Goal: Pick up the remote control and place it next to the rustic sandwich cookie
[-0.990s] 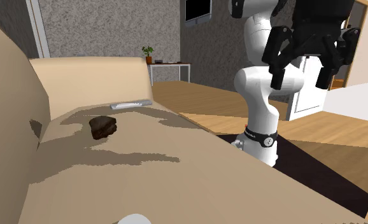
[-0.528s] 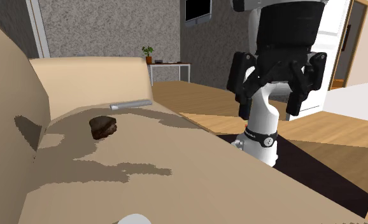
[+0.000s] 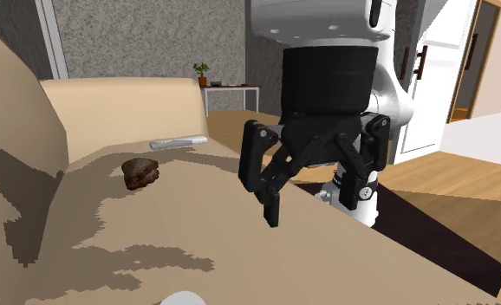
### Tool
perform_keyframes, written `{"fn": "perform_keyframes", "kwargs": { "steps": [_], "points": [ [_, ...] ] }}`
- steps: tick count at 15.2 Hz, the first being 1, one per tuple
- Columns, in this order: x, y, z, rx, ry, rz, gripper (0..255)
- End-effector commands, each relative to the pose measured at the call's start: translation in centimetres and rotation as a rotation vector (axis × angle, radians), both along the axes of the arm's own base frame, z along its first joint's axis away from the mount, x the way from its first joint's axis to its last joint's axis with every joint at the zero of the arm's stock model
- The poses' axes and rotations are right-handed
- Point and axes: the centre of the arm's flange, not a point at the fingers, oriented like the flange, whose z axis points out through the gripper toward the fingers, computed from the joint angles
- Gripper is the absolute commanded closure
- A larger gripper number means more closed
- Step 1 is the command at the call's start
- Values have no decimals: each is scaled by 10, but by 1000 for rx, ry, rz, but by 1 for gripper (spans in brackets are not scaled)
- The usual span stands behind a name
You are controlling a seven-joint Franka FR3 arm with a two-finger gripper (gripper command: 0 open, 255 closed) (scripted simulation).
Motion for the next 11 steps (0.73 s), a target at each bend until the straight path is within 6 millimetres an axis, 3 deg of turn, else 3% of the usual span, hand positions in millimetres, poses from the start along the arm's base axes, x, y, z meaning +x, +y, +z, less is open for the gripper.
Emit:
{"fn": "perform_keyframes", "kwargs": {
  "steps": [1,11],
  "points": [
    [14,-17,-11,3,-7,34,0],
    [88,-110,-65,21,-38,176,0]
  ]
}}
